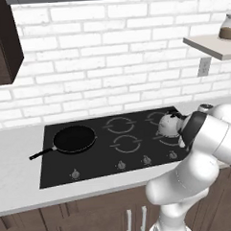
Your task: Pick the kettle from the counter and place it on a stove burner. Then turn the burner on.
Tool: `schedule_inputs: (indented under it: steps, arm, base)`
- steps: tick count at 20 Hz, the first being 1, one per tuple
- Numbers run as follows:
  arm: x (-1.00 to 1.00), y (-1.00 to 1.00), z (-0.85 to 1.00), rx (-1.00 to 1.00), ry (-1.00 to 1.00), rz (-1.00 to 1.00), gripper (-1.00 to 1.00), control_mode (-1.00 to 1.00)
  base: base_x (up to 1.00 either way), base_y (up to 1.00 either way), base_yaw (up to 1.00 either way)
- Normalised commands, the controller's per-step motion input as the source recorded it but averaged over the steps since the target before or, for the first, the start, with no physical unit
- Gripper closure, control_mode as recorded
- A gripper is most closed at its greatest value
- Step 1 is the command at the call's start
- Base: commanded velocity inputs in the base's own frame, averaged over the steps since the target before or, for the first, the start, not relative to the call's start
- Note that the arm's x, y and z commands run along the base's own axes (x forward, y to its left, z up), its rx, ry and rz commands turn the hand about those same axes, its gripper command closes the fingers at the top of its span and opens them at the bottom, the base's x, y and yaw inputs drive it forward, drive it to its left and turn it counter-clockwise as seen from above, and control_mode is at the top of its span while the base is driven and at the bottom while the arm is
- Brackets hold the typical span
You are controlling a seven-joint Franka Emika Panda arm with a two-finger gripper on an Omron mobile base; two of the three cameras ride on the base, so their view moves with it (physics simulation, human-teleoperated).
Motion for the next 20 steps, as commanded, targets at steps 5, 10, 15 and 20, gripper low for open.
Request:
schedule_inputs:
  steps: [5, 10, 15, 20]
  arm:
    - [0.00, -0.17, -0.14, 0.00, 0.00, 0.01, -1.00, -1.00]
    - [0.02, -0.08, -0.01, 0.00, 0.00, 0.01, -1.00, -1.00]
    - [0.12, 0.00, 0.00, 0.00, 0.00, 0.00, 1.00, -1.00]
    - [0.00, 0.00, 0.00, 0.00, 0.00, 0.00, 1.00, -1.00]
  base:
    - [0.00, 0.00, 0.00]
    - [0.00, 0.00, 0.00]
    - [0.00, 0.00, 0.00]
    - [0.00, 0.00, 0.00]
